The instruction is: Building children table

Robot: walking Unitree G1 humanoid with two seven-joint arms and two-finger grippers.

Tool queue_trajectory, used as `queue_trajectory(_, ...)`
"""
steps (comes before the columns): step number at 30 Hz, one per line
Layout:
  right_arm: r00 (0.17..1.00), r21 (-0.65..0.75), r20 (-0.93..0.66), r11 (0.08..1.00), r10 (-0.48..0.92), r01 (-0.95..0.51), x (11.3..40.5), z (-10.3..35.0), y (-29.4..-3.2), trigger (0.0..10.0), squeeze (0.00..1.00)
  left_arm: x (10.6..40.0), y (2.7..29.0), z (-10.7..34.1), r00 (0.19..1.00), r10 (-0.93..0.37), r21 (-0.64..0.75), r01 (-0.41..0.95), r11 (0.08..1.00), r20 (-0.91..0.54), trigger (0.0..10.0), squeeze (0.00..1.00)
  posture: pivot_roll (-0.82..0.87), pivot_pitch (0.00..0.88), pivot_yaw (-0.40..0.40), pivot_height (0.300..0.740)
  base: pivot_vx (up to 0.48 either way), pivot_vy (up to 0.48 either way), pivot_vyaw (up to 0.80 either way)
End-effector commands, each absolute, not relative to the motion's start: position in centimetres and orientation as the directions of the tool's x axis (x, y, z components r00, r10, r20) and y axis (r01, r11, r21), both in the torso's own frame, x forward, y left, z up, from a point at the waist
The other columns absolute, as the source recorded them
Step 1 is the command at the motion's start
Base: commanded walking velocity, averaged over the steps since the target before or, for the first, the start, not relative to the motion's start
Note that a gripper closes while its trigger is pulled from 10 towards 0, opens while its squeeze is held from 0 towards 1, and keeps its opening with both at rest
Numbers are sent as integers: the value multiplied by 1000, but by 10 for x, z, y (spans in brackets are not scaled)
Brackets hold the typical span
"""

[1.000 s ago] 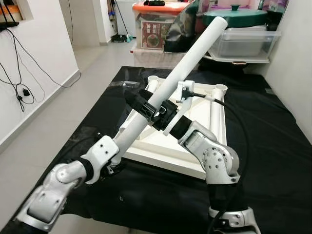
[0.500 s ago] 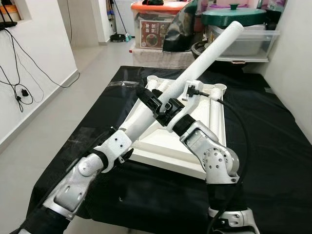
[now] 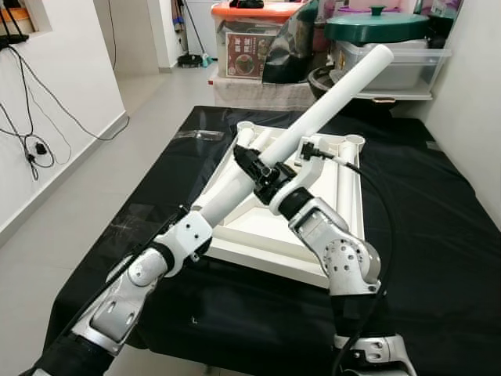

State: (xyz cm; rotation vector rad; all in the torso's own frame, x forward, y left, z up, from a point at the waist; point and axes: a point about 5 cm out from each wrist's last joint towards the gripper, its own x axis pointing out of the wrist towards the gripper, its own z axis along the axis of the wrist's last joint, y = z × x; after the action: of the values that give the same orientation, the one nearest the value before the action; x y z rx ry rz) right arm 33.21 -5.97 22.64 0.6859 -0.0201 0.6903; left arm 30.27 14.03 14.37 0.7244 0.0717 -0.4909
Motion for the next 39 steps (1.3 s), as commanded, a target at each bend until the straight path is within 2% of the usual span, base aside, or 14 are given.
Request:
queue_trajectory(1,729,646,234,458,643,-611,321,222,-19,0,0,297,127,142,855,-469,632,492,598,-221,10000,710,103,0,-32,740,0,0,0)
queue_trajectory(2,738,647,232,466,634,-604,322,223,-20,0,0,297,129,142,858,-466,631,487,604,-217,10000,1000,103,0,-33,740,0,0,0)
queue_trajectory(11,798,639,247,527,549,-560,337,231,-41,0,0,291,138,152,869,-473,572,465,676,-147,10000,1000,110,0,-38,740,0,0,0)
queue_trajectory(17,828,619,255,573,500,-537,350,237,-57,0,0,288,145,161,885,-456,600,417,683,-97,10000,1000,116,0,-45,740,0,0,0)
queue_trajectory(18,843,598,260,607,472,-524,357,242,-66,0,0,285,147,165,892,-447,605,395,691,-72,10000,0,116,0,-45,740,0,0,0)
queue_trajectory(20,852,578,266,634,450,-515,362,246,-72,0,0,283,148,168,896,-441,606,379,699,-52,10000,0,116,0,-45,740,0,0,0)
queue_trajectory(23,872,474,305,733,384,-488,377,264,-101,0,0,278,152,180,920,-387,595,283,752,52,10000,0,129,0,-56,740,0,0,0)
queue_trajectory(26,877,443,319,761,359,-473,382,272,-113,0,0,275,155,184,931,-353,576,239,782,93,10000,0,130,0,-59,740,0,0,0)
queue_trajectory(32,891,366,341,831,299,-419,390,286,-136,0,0,266,162,172,948,-313,557,229,798,58,10000,0,119,0,-56,740,0,0,0)
queue_trajectory(39,909,301,331,885,251,-354,392,283,-157,0,0,245,152,143,953,-300,530,277,802,-43,10000,0,125,0,-60,740,0,0,0)
